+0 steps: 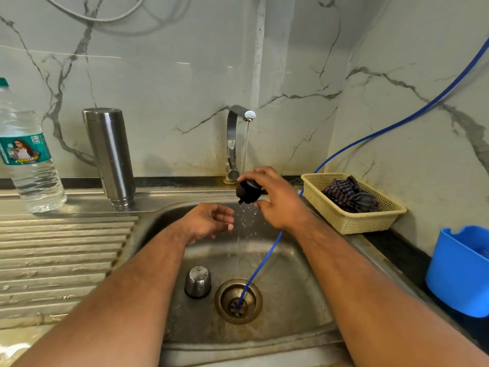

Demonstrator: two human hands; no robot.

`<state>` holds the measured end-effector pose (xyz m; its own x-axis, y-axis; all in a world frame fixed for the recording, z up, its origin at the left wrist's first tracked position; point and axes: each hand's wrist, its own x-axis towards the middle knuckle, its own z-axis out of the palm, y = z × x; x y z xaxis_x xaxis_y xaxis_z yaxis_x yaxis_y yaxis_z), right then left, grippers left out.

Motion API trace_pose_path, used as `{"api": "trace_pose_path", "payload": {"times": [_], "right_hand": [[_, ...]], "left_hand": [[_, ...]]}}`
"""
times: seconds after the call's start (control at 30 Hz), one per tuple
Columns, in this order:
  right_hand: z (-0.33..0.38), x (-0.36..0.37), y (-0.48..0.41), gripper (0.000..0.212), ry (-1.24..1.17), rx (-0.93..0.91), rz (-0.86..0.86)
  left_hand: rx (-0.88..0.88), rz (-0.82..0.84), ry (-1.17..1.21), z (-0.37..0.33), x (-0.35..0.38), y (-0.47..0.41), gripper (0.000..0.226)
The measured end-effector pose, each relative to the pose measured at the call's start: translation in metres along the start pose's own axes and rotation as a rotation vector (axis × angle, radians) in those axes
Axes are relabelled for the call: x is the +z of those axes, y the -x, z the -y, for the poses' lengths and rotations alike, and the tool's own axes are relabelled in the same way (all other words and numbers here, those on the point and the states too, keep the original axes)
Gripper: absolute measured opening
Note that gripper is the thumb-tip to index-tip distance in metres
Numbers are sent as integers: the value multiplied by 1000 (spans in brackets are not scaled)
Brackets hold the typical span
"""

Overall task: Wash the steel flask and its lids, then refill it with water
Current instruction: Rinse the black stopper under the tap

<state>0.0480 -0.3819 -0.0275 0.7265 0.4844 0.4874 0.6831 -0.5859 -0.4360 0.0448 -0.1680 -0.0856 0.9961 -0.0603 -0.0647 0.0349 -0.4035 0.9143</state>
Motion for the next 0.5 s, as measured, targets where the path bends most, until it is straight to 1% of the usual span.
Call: {"api": "trace_pose_path", "payload": {"times": [0.03, 0.1, 0.13, 0.17, 0.2, 0.27, 0.33, 0.37, 0.4, 0.43, 0.5], "right_hand": [[2, 2, 0, 68, -5, 1, 28], [0, 13, 7, 66, 116, 64, 262], [-6, 19, 11, 66, 134, 104, 341], [-10, 21, 13, 67, 82, 150, 343], [-12, 21, 12, 65, -62, 216, 278], [-14, 17, 8, 54, -524, 409, 66], [-14, 16, 6, 36, -1019, 616, -55], [-16, 16, 6, 26, -1186, 674, -91], [-19, 17, 7, 15, -1278, 697, -113], [-20, 17, 7, 13, -1316, 700, -120], [-23, 18, 4, 24, -1285, 694, -120]], "left_hand": [[-5, -10, 5, 1, -2, 1, 37], [-5, -9, 12, 1, -3, 2, 37], [-5, -3, 15, 1, -3, 3, 37], [-7, 2, 22, 0, -4, 3, 37], [-7, 5, 37, 0, -4, 3, 37], [3, 1, 70, -2, -3, 2, 35], [8, -14, 73, -3, -1, 0, 32], [4, -20, 59, -2, 0, -1, 30], [-2, -21, 40, 0, 1, -2, 28], [-9, -22, 22, 2, 1, -3, 27], [-27, -32, 4, 5, 2, -5, 25]]}}
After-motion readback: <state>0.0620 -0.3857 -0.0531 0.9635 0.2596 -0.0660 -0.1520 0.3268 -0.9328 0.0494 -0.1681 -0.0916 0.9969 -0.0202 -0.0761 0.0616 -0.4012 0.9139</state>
